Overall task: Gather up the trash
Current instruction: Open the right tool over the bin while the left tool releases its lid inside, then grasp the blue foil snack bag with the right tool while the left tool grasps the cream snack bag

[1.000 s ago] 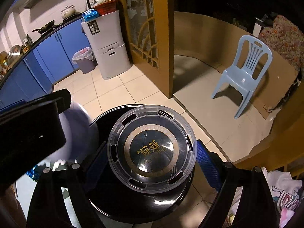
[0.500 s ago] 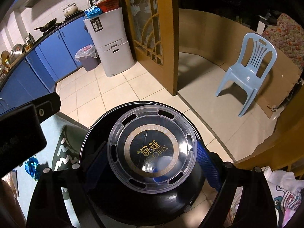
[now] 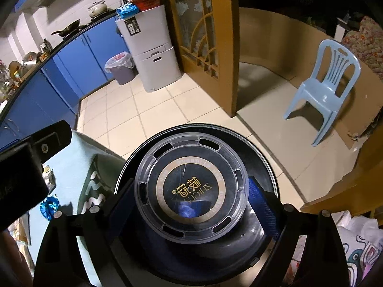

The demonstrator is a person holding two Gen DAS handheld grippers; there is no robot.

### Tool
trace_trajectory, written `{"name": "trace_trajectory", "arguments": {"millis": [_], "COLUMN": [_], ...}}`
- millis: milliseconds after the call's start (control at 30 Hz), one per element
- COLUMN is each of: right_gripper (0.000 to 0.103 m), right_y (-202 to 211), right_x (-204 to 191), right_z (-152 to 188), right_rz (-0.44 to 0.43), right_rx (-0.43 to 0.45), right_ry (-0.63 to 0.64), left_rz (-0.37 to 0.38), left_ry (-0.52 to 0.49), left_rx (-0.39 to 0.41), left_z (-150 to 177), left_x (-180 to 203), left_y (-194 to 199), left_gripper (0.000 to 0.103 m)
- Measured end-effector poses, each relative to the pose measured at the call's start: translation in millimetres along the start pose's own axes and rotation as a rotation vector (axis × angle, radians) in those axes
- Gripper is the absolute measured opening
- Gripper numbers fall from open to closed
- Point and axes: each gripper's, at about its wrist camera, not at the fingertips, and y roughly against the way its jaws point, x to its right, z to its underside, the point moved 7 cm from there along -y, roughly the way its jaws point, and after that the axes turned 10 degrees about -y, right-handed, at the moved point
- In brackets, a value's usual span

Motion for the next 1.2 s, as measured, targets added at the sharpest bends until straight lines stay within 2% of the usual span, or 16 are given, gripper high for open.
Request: {"name": "trace_trajectory", "arguments": {"millis": [100, 133, 200, 333, 433, 733, 1067, 1200], "right_gripper": [0.089, 0.093, 0.094, 0.096, 0.096, 0.096, 0.096, 0.096], "right_y": [-2.5, -4.3, -6.8, -2.0, -1.9, 2.2, 7.9, 10.9], "right_x": [-2.8, -4.3, -6.4, -7.5, -8.9, -15.7, -43.9, -61.7], "right_z": [0.7, 1.7, 2.5, 1.2, 0.9, 2.0, 20.0, 30.8], "right_rz": [-0.052, -0.054, -0.040, -0.001, -0.029, -0.031, -0.063, -0.084], "right_rx": [-0.003, -0.010, -0.013, 0.034, 0.023, 0.024, -0.001, -0.014], "right_ry": [-0.002, 0.005, 0.026, 0.052, 0.057, 0.073, 0.124, 0.165], "left_rz": [-0.003, -0.005, -0.009, -0.007, -0.007, -0.013, -0.038, -0.071], "left_ry": [0.003, 0.003, 0.005, 0.010, 0.013, 0.038, 0.081, 0.100], "left_rx": [0.001, 0.002, 0.001, 0.000, 0.001, 0.008, -0.002, 0.000], "left_z": [1.3, 1.7, 3.2, 5.5, 7.0, 13.0, 36.6, 50.4], "left_x": [-3.8, -3.9, -5.8, -8.2, -9.7, -22.7, -55.4, -77.5], "left_y": [1.0, 1.4, 1.6, 2.5, 3.8, 11.1, 26.1, 36.5], "left_gripper": [0.097, 0.097, 0.097, 0.097, 0.097, 0.097, 0.097, 0.097]}}
